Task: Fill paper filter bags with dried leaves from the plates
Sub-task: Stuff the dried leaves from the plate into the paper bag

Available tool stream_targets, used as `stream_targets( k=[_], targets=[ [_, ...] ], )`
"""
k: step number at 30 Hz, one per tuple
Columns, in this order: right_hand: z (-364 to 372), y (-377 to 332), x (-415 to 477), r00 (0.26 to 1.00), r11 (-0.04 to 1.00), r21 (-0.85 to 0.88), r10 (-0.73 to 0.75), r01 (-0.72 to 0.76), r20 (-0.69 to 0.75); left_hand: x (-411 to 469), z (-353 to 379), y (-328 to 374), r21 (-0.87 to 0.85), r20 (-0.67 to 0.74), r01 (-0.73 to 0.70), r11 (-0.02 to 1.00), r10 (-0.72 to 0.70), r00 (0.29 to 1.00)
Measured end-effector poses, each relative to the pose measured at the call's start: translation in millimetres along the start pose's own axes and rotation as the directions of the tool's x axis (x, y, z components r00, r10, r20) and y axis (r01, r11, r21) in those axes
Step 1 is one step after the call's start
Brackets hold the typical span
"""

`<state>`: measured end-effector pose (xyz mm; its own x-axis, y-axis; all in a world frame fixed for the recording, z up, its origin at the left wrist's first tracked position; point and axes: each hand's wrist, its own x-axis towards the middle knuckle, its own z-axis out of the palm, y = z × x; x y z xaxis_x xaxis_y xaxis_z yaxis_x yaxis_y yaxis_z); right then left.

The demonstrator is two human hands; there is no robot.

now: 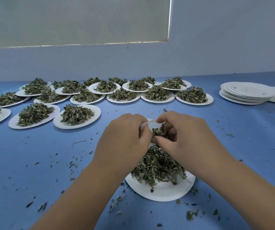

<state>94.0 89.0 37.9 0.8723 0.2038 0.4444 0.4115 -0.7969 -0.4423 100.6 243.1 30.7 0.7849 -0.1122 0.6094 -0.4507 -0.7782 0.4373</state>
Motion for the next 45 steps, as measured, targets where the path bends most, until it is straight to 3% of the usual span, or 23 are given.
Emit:
stream_targets(
  k=[7,13,18,28,35,39,43,45],
  targets=[
    [0,-3,2,0.996,0.990,-0.103,-0.090,0.092,0.028,0,1,1,-0.033,-0.004,0.017,0.999,-0.018,1.000],
    [2,0,-3,0.989,0.989,0.047,-0.138,0.141,-0.062,1,2,0,-0.032,-0.012,0.035,0.999,-0.035,0.999],
    [7,0,-4,0.966,0.977,0.025,-0.203,0.210,-0.162,1,0,-1,-0.064,-0.023,0.024,0.998,-0.026,0.999],
    [12,2,-2,0.948,0.956,0.068,-0.270,0.284,-0.169,0,1,-3,-0.090,-0.035,0.004,0.996,-0.007,0.999],
    [2,5,-7,0.863,0.907,0.048,-0.379,0.417,-0.333,0,2,-10,-0.125,-0.072,0.098,0.987,-0.107,0.992],
    [-6,8,-7,0.926,0.949,0.155,-0.215,0.273,-0.309,0,0,-12,-0.198,-0.091,0.173,0.965,-0.194,0.977],
    [-6,13,-9,0.997,0.980,0.197,-0.007,0.021,-0.073,2,-4,-12,-0.289,-0.081,0.237,0.927,-0.270,0.959],
    [-2,13,-8,0.999,0.989,0.148,0.021,-0.028,0.044,3,-5,-11,-0.291,-0.086,0.242,0.926,-0.277,0.957]
  ],
)
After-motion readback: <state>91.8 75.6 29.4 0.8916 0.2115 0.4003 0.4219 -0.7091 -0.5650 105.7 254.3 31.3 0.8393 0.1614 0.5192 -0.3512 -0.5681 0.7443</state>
